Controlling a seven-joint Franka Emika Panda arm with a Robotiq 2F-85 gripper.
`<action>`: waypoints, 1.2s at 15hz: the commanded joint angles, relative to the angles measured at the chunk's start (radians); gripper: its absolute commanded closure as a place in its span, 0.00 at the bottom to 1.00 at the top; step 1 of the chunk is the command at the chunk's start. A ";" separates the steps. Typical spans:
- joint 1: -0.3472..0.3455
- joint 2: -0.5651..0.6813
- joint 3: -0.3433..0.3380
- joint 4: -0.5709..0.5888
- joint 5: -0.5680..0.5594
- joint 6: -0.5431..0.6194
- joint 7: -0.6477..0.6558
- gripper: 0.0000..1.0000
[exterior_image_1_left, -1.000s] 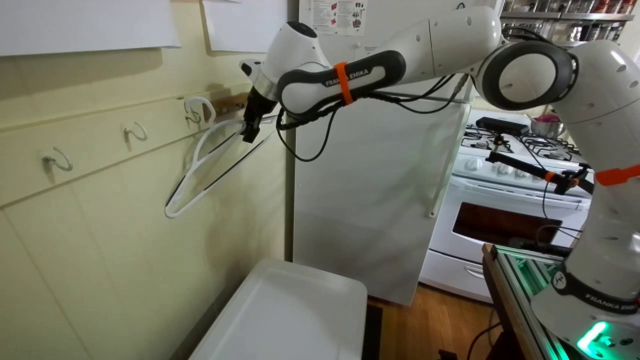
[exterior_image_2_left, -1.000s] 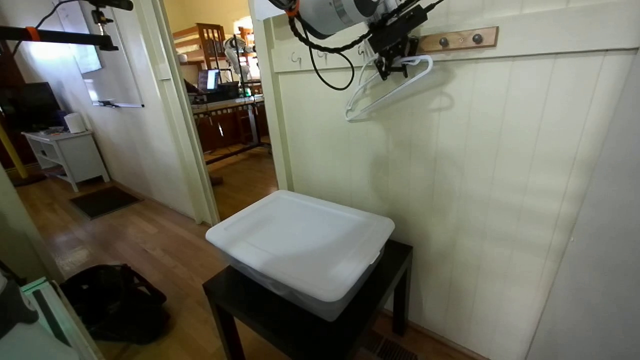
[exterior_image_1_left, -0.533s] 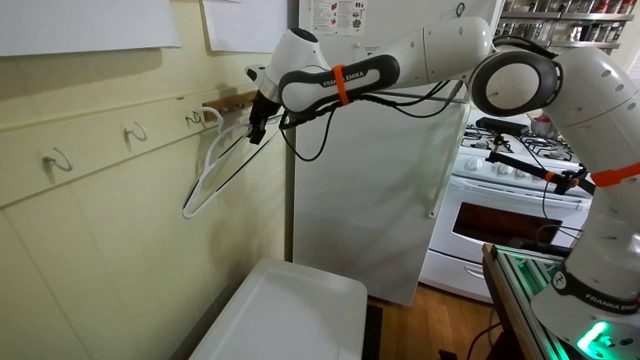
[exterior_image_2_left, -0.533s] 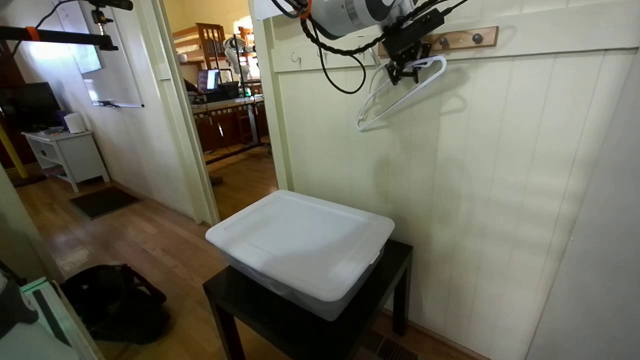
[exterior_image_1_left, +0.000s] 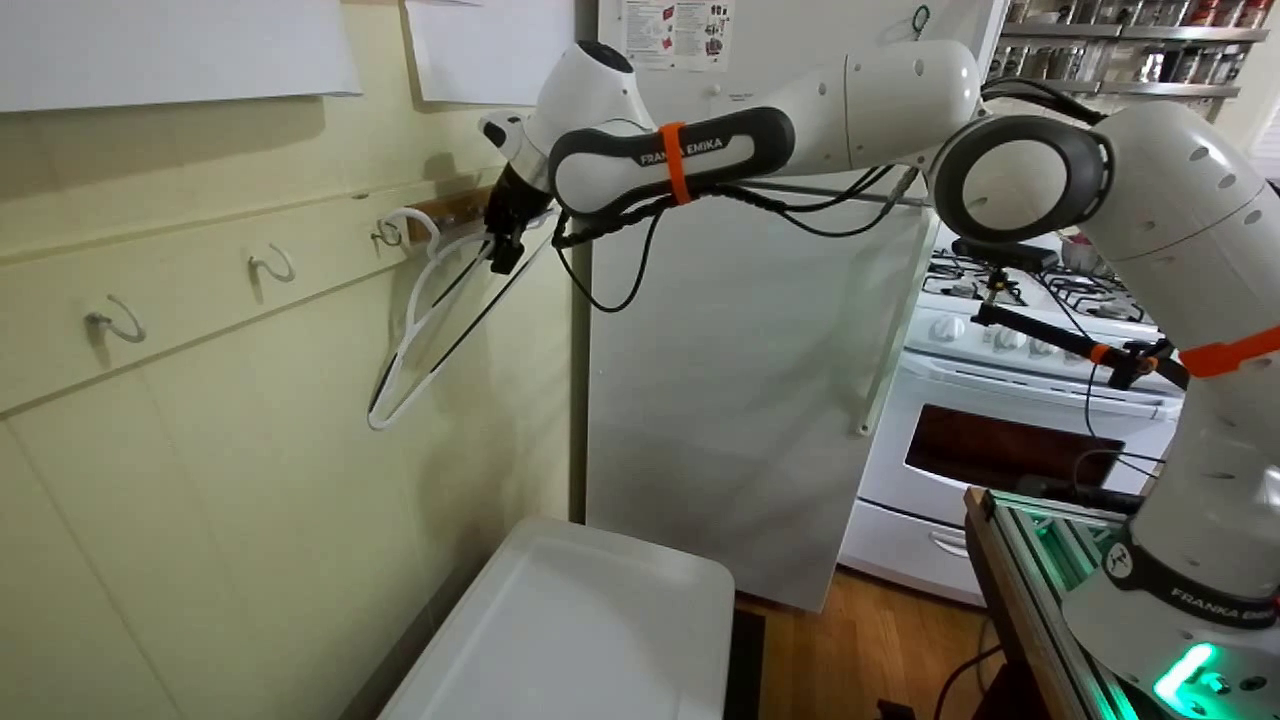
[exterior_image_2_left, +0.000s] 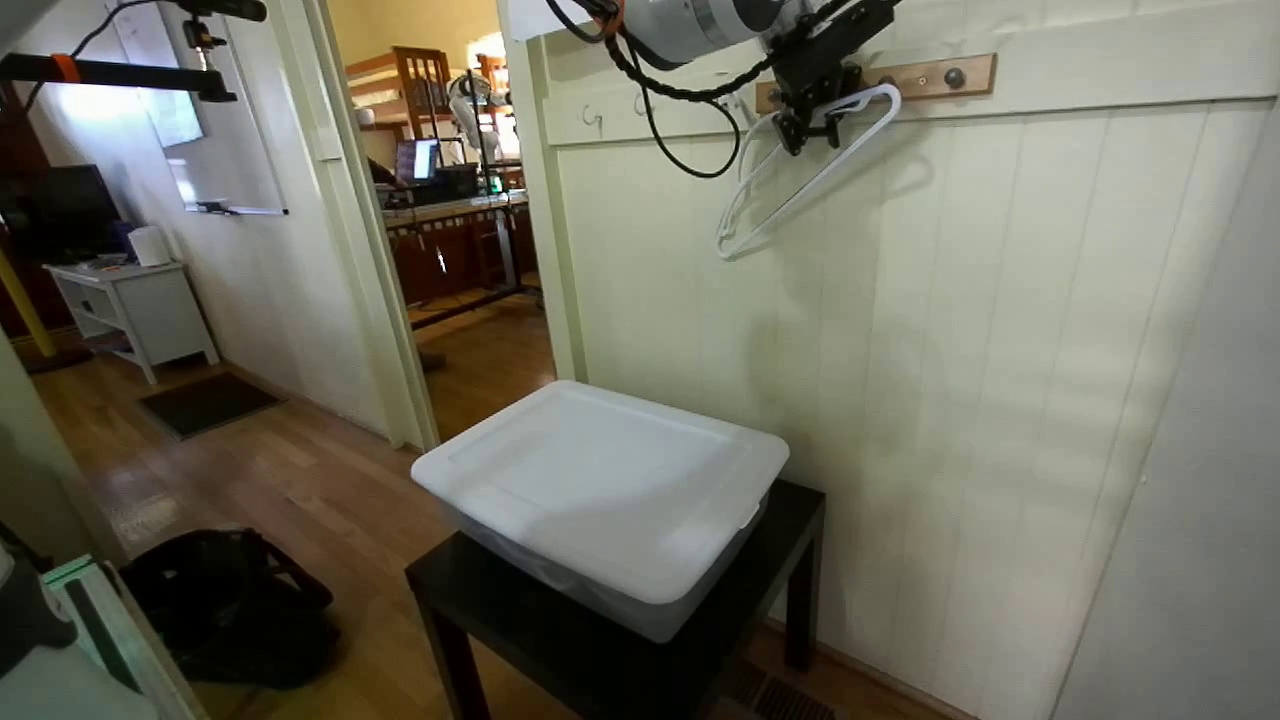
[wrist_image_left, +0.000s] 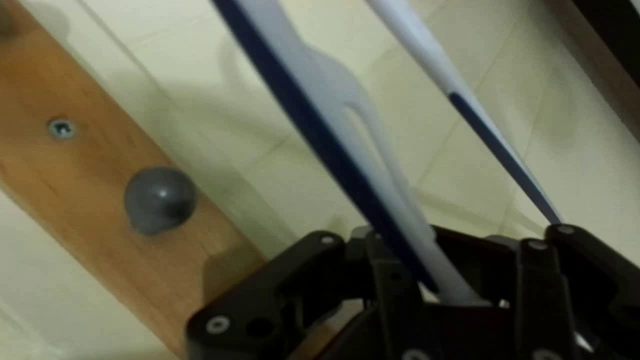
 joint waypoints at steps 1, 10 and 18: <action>0.009 0.037 -0.003 0.075 0.013 -0.023 -0.057 1.00; 0.012 0.033 -0.009 0.077 0.009 0.000 -0.091 1.00; 0.038 0.024 -0.028 0.082 0.018 -0.024 -0.028 1.00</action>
